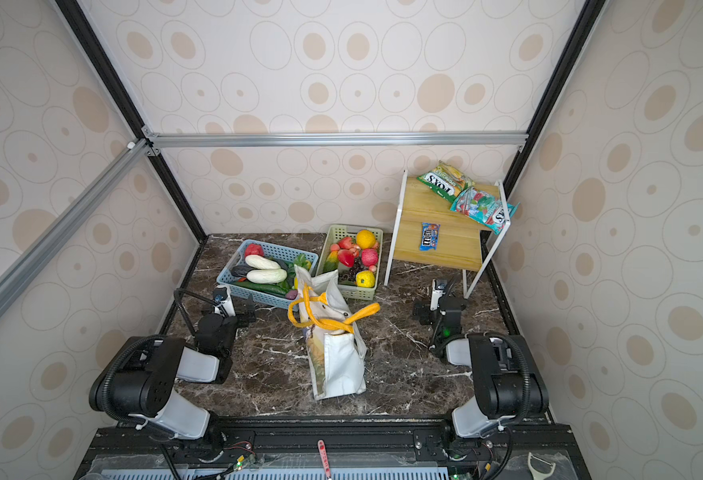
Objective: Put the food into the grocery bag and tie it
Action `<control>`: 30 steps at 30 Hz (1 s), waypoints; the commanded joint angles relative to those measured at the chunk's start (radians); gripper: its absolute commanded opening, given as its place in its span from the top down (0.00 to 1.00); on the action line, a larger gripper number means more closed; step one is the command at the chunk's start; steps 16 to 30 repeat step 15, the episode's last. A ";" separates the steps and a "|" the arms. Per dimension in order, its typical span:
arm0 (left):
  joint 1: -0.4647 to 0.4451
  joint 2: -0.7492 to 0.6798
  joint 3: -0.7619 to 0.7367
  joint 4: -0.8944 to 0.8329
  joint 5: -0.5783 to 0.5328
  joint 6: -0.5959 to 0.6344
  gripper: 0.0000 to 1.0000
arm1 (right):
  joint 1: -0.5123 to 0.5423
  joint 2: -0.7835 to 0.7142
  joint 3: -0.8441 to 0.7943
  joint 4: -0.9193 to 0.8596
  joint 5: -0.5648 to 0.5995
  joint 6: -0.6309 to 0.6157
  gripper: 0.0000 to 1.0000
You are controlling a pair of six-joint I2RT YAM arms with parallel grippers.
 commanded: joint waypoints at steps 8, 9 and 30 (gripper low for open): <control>0.008 0.003 0.000 0.040 0.009 0.023 0.01 | -0.003 -0.005 -0.007 0.022 -0.005 -0.015 0.00; 0.008 0.006 0.004 0.035 0.009 0.025 0.01 | -0.002 -0.003 -0.008 0.021 -0.005 -0.015 0.00; 0.009 -0.002 -0.006 0.048 0.009 0.025 0.01 | -0.002 -0.005 -0.008 0.021 -0.005 -0.015 0.00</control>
